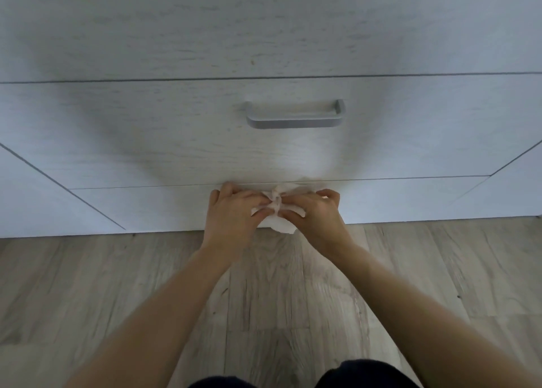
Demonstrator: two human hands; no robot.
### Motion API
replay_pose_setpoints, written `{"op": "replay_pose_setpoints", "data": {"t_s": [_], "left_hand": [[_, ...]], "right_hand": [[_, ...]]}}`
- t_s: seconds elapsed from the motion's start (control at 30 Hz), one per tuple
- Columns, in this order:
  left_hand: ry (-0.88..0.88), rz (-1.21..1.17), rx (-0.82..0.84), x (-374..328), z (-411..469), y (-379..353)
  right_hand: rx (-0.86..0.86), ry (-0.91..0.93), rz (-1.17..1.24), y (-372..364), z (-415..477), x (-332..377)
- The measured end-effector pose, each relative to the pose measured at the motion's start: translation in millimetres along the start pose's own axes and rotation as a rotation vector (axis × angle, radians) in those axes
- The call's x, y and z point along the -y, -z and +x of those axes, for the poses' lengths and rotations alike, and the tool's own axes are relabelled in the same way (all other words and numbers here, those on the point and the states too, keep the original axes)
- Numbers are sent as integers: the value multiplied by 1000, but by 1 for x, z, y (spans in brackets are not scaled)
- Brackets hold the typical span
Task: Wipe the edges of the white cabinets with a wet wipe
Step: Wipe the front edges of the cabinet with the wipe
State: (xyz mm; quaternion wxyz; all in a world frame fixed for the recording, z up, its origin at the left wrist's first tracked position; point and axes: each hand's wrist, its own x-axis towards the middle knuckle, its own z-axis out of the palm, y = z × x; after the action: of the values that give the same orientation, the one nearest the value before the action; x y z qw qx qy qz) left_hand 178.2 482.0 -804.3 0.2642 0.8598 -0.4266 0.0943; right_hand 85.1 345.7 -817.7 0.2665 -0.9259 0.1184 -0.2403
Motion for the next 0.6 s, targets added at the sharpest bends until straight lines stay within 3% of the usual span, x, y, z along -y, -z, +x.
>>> {"op": "replay_pose_setpoints", "data": {"t_s": [0.2, 0.43, 0.6], "left_hand": [[-6, -15, -20, -1, -3, -2], [158, -231, 31, -7, -4, -7], [151, -87, 73, -4, -3, -3]], "right_hand": [[-15, -23, -2, 2, -7, 0], [-44, -17, 65, 4, -7, 8], [-16, 14, 0, -6, -1, 15]]}}
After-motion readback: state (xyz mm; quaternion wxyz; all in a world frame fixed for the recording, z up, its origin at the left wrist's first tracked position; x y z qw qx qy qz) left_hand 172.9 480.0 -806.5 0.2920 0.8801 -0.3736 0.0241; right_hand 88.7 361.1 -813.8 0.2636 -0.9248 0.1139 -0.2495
